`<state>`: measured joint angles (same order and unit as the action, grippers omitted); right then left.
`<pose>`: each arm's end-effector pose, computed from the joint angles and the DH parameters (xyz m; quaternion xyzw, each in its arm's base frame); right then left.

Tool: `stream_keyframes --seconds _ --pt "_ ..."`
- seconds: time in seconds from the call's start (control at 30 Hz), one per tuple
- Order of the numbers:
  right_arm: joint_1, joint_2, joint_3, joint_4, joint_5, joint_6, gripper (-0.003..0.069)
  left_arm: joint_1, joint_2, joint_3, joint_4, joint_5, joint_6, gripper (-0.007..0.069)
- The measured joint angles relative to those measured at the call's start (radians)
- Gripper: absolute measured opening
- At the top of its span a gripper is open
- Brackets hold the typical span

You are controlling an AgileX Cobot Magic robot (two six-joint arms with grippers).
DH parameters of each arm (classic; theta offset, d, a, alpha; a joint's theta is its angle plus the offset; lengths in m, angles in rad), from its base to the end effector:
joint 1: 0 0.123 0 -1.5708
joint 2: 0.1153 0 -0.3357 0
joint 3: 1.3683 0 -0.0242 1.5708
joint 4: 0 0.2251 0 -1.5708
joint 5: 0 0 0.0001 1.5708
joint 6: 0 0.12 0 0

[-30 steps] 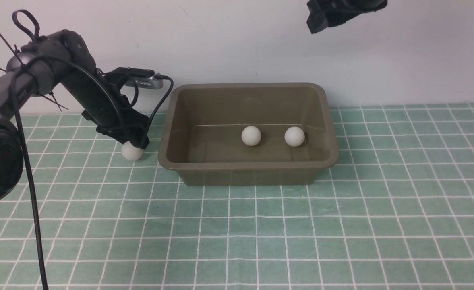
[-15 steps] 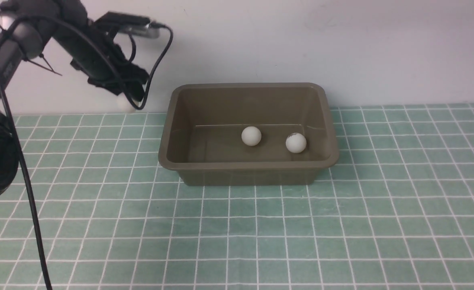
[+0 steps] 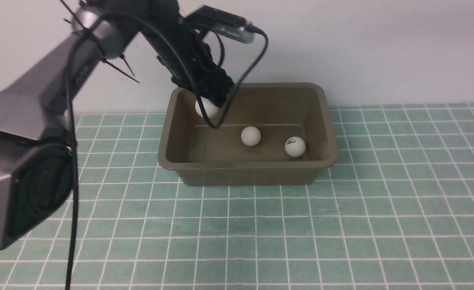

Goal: Put the table tennis balls in the box on the green coffee tablecloth.
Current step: 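Drop the ball into the bin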

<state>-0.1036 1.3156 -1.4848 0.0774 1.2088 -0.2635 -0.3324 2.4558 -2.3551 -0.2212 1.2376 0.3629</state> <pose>0.2338 -0.0156 0.4384 -0.0740 0.9490 -0.0175 0.3060 0.5076 -0.2016 0.2143 0.3164 0.9290 -0.1063 0.1598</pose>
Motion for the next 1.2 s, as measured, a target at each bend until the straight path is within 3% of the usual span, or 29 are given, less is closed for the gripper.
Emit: stream_keyframes --seconds 0.57,0.8,1.07,1.2 --pt "0.0 -0.553 0.637 0.0 -0.222 0.003 -0.0016 0.0 -0.003 0.0 0.001 0.0 -0.019 0.0323" --pt "0.0 -0.659 0.758 0.002 -0.244 0.003 -0.0018 0.0 -0.004 0.0 0.001 0.0 -0.005 0.0337" --pt "0.0 -0.699 0.759 0.023 -0.216 0.003 -0.0018 0.0 -0.004 0.0 -0.003 0.0 0.027 0.0461" --pt "0.0 -0.702 0.761 0.031 -0.214 0.003 -0.0018 0.0 -0.017 0.0 0.002 0.0 0.005 0.0422"
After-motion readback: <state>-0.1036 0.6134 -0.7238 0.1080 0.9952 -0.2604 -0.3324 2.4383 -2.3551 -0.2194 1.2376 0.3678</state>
